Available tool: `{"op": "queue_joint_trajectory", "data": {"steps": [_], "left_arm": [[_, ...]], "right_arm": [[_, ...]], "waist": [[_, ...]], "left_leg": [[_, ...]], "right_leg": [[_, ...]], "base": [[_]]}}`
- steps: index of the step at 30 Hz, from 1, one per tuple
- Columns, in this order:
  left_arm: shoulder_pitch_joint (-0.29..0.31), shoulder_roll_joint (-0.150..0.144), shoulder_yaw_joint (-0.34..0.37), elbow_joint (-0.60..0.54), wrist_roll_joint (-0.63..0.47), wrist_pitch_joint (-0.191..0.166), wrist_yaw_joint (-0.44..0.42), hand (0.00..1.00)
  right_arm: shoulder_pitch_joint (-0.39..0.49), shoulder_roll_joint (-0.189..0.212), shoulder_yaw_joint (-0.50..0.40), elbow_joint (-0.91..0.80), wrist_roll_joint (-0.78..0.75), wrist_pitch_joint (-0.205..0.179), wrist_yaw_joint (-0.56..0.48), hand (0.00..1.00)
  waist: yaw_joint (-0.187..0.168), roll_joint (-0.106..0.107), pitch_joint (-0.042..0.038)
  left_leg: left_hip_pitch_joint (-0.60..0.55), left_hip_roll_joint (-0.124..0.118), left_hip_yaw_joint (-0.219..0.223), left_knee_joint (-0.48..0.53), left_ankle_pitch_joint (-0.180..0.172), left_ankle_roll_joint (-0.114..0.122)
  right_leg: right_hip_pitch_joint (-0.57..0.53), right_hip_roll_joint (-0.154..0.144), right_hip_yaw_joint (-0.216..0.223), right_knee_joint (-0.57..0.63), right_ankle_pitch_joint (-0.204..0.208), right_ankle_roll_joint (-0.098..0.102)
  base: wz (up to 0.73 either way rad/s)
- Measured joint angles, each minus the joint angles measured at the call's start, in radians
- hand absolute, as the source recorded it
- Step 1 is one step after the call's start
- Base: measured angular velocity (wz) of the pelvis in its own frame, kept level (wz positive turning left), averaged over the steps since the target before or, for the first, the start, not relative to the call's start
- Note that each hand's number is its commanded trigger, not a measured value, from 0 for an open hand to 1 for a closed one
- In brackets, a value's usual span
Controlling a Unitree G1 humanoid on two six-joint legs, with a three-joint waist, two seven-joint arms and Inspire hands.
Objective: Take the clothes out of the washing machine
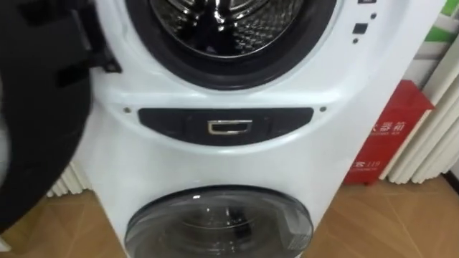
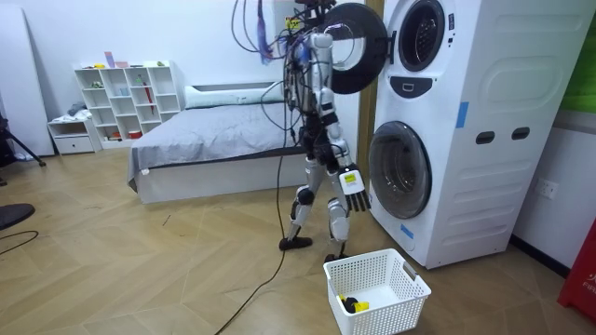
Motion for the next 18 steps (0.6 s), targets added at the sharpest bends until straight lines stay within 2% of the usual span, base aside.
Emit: {"op": "queue_joint_trajectory", "data": {"steps": [1, 2, 3, 4, 5, 7, 8, 10, 13, 18], "left_arm": [[0.008, 0.003, 0.004, 0.007, 0.0, 0.0, 0.001, 0.0], [0.013, 0.005, 0.004, 0.007, -0.001, -0.002, 0.001, 0.0], [0.018, 0.01, 0.006, 0.006, -0.001, -0.01, 0.002, 0.0], [0.022, 0.013, 0.011, 0.006, -0.001, -0.01, 0.002, 0.0], [0.026, 0.013, 0.027, 0.006, -0.004, -0.011, 0.002, 0.0], [0.04, 0.008, 0.058, 0.007, -0.024, -0.014, 0.002, 0.0], [0.049, 0.0, 0.078, 0.008, -0.035, -0.016, 0.002, 0.0], [0.052, -0.001, 0.085, 0.017, -0.056, -0.018, 0.002, 0.0], [0.054, 0.002, 0.091, 0.019, -0.11, -0.019, 0.002, 0.0], [0.063, -0.002, 0.106, 0.019, -0.185, -0.019, 0.002, 0.0]], "right_arm": [[0.01, 0.0, -0.01, 0.0, 0.014, -0.001, 0.001, 0.0], [0.016, -0.001, -0.011, 0.0, 0.018, -0.001, 0.001, 0.0], [0.018, -0.003, -0.009, 0.003, 0.018, 0.0, -0.001, 0.0], [0.017, -0.003, 0.001, 0.004, 0.018, -0.002, -0.001, 0.0], [0.016, -0.001, 0.012, 0.011, 0.017, -0.002, 0.005, 0.0], [0.015, 0.003, 0.033, 0.017, 0.017, -0.002, 0.015, 0.0], [0.017, 0.003, 0.051, 0.02, 0.017, -0.002, 0.022, 0.0], [0.018, 0.004, 0.069, 0.034, 0.025, -0.002, 0.037, 0.0], [0.016, 0.006, 0.082, 0.04, 0.021, -0.002, 0.059, 0.0], [0.014, 0.006, 0.088, 0.038, 0.006, -0.002, 0.062, 0.0]], "waist": [[-0.02, 0.002, -0.0004], [-0.024, 0.001, -0.0009], [-0.016, -0.003, -0.0005], [-0.003, -0.008, 0.0002], [0.011, -0.019, -0.0003], [0.033, -0.032, -0.0031], [0.037, -0.028, -0.0017], [0.033, -0.032, -0.0016], [0.033, -0.038, -0.0006], [0.04, -0.045, -0.0016]], "left_leg": [[0.001, 0.004, 0.007, -0.004, 0.014, -0.002], [0.002, 0.006, 0.01, -0.009, 0.023, -0.004], [0.008, 0.006, 0.028, -0.027, 0.038, -0.008], [0.008, -0.003, 0.031, -0.039, 0.05, -0.01], [0.009, -0.015, 0.04, -0.046, 0.058, -0.012], [0.011, -0.025, 0.064, -0.055, 0.065, -0.02], [0.011, -0.024, 0.082, -0.056, 0.066, -0.025], [0.011, -0.015, 0.085, -0.061, 0.073, -0.034], [0.018, 0.001, 0.09, -0.06, 0.074, -0.044], [0.02, 0.014, 0.086, -0.06, 0.068, -0.054]], "right_leg": [[0.025, -0.025, 0.001, 0.084, -0.066, 0.025], [0.044, -0.032, 0.001, 0.123, -0.1, 0.027], [0.085, -0.043, 0.009, 0.174, -0.153, 0.039], [0.127, -0.044, 0.038, 0.179, -0.193, 0.049], [0.16, -0.042, 0.063, 0.136, -0.214, 0.054], [0.188, -0.033, 0.081, 0.047, -0.22, 0.054], [0.198, -0.021, 0.085, 0.006, -0.208, 0.038], [0.207, -0.004, 0.097, -0.026, -0.198, 0.031], [0.221, 0.016, 0.102, -0.05, -0.187, 0.02], [0.218, 0.029, 0.1, -0.052, -0.196, 0.01]], "base": [[0.7], [0.72], [0.32], [0.0], [-0.19], [-0.49], [-0.46], [-0.19], [-0.07], [0.0]]}}
